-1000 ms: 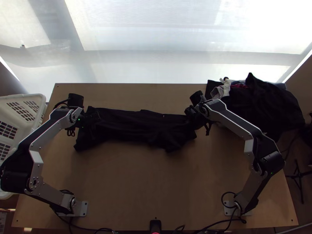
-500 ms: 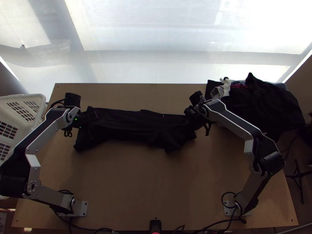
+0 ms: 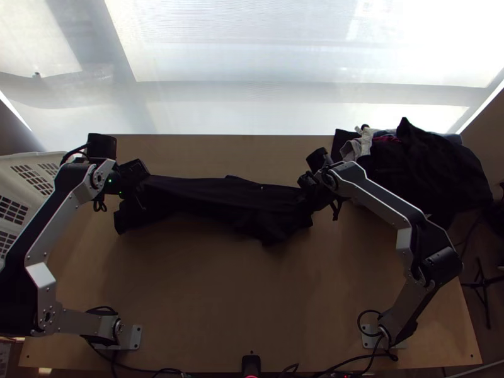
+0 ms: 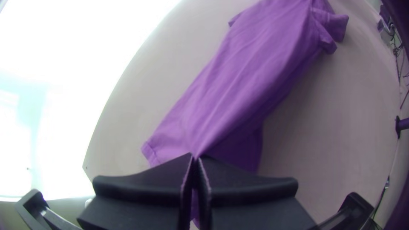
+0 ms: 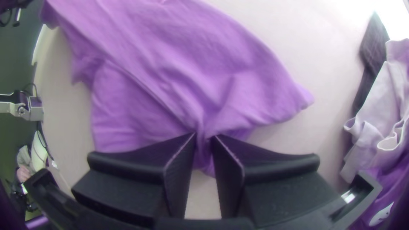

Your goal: Fold the t-shirt

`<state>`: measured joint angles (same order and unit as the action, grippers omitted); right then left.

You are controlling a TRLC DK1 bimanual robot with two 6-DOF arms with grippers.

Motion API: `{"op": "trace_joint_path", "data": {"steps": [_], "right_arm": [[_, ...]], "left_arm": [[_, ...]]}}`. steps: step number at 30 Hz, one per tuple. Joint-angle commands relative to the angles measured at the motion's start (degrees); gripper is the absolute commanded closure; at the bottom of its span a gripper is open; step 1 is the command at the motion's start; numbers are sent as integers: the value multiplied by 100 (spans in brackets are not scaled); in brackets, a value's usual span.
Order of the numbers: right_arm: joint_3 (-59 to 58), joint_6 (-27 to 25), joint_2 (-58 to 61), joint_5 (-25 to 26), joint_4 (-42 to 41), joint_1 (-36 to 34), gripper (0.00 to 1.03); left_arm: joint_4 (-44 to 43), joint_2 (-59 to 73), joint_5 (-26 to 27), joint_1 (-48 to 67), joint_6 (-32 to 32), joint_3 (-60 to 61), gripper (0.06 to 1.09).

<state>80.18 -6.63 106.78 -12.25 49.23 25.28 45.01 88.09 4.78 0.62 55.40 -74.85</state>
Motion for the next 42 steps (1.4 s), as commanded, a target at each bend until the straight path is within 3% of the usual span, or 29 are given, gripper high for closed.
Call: {"op": "trace_joint_path", "data": {"steps": [1, 8, 12, 13, 15, 19, 20, 23, 29, 30, 31, 32, 33, 42], "right_arm": [[-38, -5, -35, -5, -19, 39, 82], [-11, -5, -17, 3, -19, 118, 82], [-73, -13, -105, 3, -19, 109, 82], [-90, -13, -123, 3, -19, 100, 82], [-108, -13, -140, 3, -19, 91, 82], [-108, -13, -140, 3, -19, 100, 82], [-108, -13, -140, 3, -19, 109, 82], [-126, -13, -158, 3, -19, 100, 82], [-178, -13, -237, 3, -19, 91, 82], [-187, -13, -237, 3, -19, 91, 82], [-187, -13, -237, 3, -19, 100, 82], [-187, -13, -237, 3, -19, 109, 82], [-178, -13, -228, 3, -19, 118, 82], [-222, -13, -290, 3, -19, 109, 82]], "left_arm": [[350, -600, 6, 61, -205, -214, 99], [333, -697, 15, 105, -126, 243, 96], [526, -785, 23, 210, -134, 234, 102], [631, -847, 23, 298, -161, 172, 101], [675, -1040, 23, 447, -213, 190, 83], [552, -1031, 15, 456, -310, 524, 83], [543, -1031, 15, 430, -284, 621, 85], [500, -1022, 15, 377, -310, 709, 105], [526, -1198, 23, 193, -310, 550, 104], [526, -1242, 15, 184, -363, 603, 99], [526, -1268, 15, 184, -389, 726, 80], [491, -1295, -3, 184, -354, 928, 48], [447, -1321, -38, 184, -284, 1139, 25], [-256, -1585, -47, 43, -38, 2071, 24]]}}
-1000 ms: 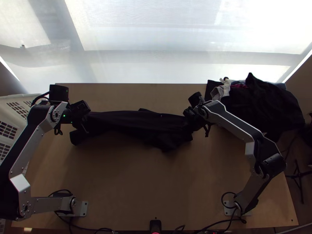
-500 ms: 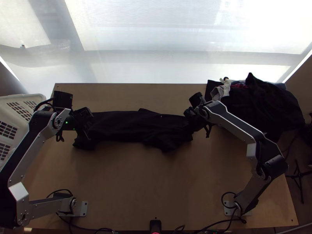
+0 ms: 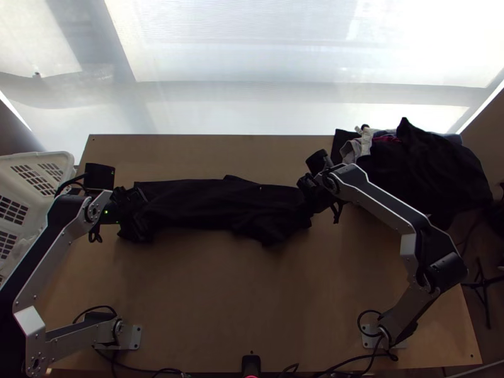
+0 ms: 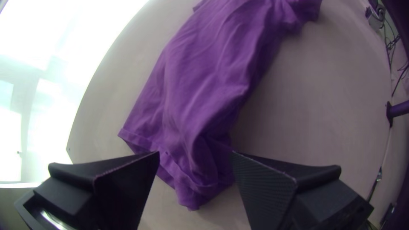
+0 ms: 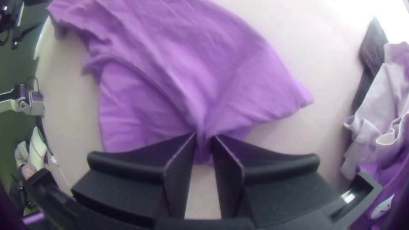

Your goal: Fold the t-shirt

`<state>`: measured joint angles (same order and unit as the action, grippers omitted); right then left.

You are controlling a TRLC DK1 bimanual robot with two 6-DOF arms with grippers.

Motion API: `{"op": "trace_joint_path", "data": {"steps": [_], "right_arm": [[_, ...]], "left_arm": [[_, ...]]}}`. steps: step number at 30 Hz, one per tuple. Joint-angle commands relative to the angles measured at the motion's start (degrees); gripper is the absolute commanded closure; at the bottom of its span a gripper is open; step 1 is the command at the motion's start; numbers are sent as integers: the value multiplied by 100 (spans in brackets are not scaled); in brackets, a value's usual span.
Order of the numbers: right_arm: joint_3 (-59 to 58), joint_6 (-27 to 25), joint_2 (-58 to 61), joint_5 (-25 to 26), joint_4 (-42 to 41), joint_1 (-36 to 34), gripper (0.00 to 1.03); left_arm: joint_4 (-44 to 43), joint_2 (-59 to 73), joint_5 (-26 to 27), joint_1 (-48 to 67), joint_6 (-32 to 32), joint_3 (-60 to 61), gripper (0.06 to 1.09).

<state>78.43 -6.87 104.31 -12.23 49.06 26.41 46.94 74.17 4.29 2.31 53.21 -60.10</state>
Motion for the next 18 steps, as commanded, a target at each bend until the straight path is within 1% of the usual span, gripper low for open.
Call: {"op": "trace_joint_path", "data": {"steps": [1, 3, 4, 7, 9, 10, 11, 13, 16, 18], "right_arm": [[-30, 11, -43, 1, -1, -5, 82], [-21, 11, -43, 1, -1, 4, 82], [-12, 11, -43, 1, -1, 4, 82], [-12, 11, -43, 1, -1, 4, 82], [-12, 11, -43, 1, -1, 4, 82], [-21, 11, -43, 1, -1, 4, 82], [-21, 11, -43, 1, -1, -5, 82], [-30, 11, -43, 1, -1, -5, 82], [-30, 11, -43, 1, -1, -5, 82], [-30, 11, -43, 1, -1, -5, 82]], "left_arm": [[-510, -193, 1, -169, 242, 613, 24], [-589, -175, 1, -239, 313, 622, 25], [-633, -166, 1, -248, 330, 622, 28], [-871, -149, 10, -327, 427, 683, 52], [-1002, -87, 10, -371, 462, 683, 77], [-1020, -34, 10, -389, 471, 675, 87], [-1046, -8, 28, -415, 471, 657, 93], [-1046, 10, 54, -433, 445, 639, 95], [-1011, -8, 89, -424, 322, 648, 104], [-1002, -17, 142, -433, 251, 666, 105]]}}
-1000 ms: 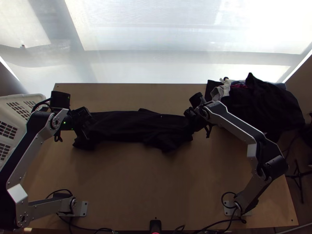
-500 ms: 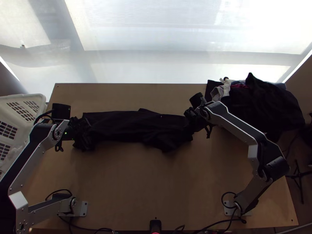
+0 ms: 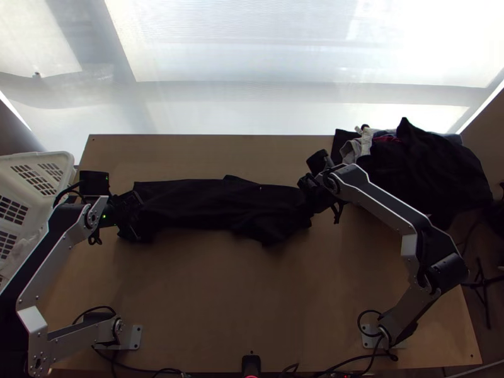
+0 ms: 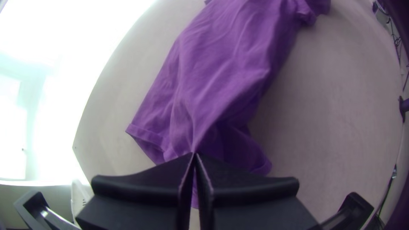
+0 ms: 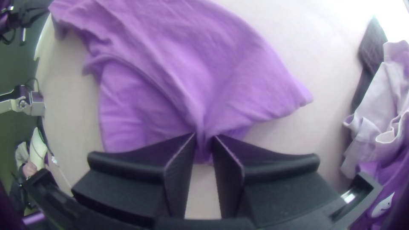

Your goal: Fold the t-shirt

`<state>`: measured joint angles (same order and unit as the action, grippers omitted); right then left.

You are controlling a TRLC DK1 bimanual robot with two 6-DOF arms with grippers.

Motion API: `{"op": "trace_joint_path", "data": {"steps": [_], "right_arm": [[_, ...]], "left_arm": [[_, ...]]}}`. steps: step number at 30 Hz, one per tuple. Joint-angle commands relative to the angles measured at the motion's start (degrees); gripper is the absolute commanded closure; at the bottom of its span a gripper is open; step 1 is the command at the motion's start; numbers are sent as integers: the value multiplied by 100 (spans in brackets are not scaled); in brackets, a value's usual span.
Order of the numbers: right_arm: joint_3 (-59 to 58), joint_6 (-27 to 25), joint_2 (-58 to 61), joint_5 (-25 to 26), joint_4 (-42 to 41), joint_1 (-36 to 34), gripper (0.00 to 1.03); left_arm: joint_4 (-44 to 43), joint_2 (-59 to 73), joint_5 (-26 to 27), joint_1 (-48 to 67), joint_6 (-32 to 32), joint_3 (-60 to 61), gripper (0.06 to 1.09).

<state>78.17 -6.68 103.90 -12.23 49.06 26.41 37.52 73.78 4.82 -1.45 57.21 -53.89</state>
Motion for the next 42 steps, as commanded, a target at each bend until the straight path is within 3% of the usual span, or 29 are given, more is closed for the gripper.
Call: {"op": "trace_joint_path", "data": {"steps": [1, 11, 19, 26, 28, 32, 42], "right_arm": [[-4, -9, -1, 1, -1, -5, 82], [31, 17, -423, 1, 201, -22, 82], [242, 0, -1724, -8, 1141, -49, 82], [-48, -150, -2497, -104, 1721, -137, 81], [-408, -211, -2374, -113, 1554, -49, 70], [-276, -158, -1653, -104, 1238, 452, 34], [682, -167, 210, -104, 412, 707, 33]], "left_arm": [[-60, 14, 98, -66, -166, 45, 105], [1082, -883, 239, -92, -430, -939, 105], [2128, -1911, 300, -83, -913, -1959, 105], [2779, -2684, 300, -101, -975, -2029, 105], [2752, -2764, 300, -92, -975, -1871, 105], [2647, -2737, 300, -92, -1045, -1801, 105], [2664, -2728, 239, -101, -913, -1827, 105]]}}
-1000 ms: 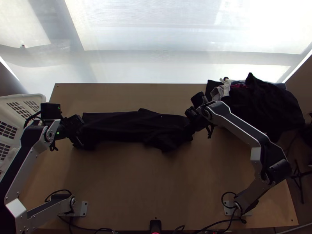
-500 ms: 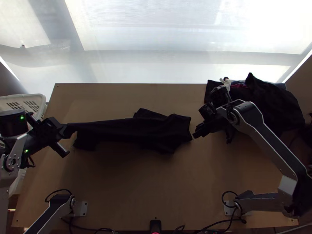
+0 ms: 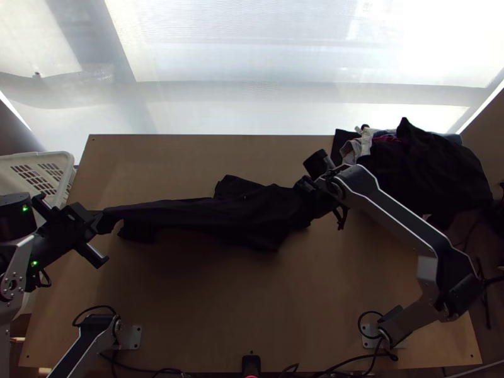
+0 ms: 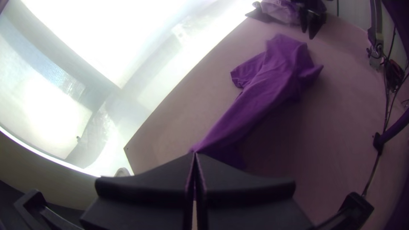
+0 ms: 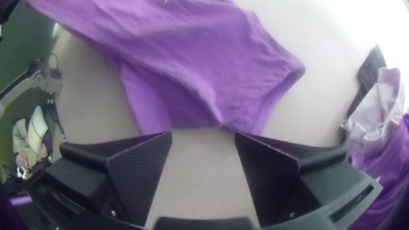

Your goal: Fold the t-shirt

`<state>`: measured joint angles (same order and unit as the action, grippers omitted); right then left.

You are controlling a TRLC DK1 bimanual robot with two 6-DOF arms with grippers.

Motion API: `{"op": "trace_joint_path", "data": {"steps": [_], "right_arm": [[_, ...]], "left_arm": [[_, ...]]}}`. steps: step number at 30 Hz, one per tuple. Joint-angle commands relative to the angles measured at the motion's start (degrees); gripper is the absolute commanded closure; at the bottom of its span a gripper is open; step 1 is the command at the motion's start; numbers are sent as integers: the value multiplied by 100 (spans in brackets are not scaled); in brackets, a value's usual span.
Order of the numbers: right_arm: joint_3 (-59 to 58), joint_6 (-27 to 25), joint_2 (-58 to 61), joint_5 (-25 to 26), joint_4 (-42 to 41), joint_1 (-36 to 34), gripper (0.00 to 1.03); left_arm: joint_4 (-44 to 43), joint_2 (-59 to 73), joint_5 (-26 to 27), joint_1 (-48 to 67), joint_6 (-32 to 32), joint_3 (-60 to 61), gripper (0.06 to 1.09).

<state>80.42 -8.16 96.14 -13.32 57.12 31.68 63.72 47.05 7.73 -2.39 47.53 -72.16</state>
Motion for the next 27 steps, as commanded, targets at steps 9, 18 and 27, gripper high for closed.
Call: {"op": "trace_joint_path", "data": {"steps": [9, 18, 27], "right_arm": [[413, -80, 1452, 14, -641, 286, 33], [-141, -177, 1337, 14, -1274, 304, 100], [-255, -309, -315, 14, -298, 356, 100]], "left_arm": [[44, -64, -87, -33, 169, 0, 105], [0, -55, -87, -165, 239, 18, 105], [96, -196, -70, -165, 239, -17, 105]]}}
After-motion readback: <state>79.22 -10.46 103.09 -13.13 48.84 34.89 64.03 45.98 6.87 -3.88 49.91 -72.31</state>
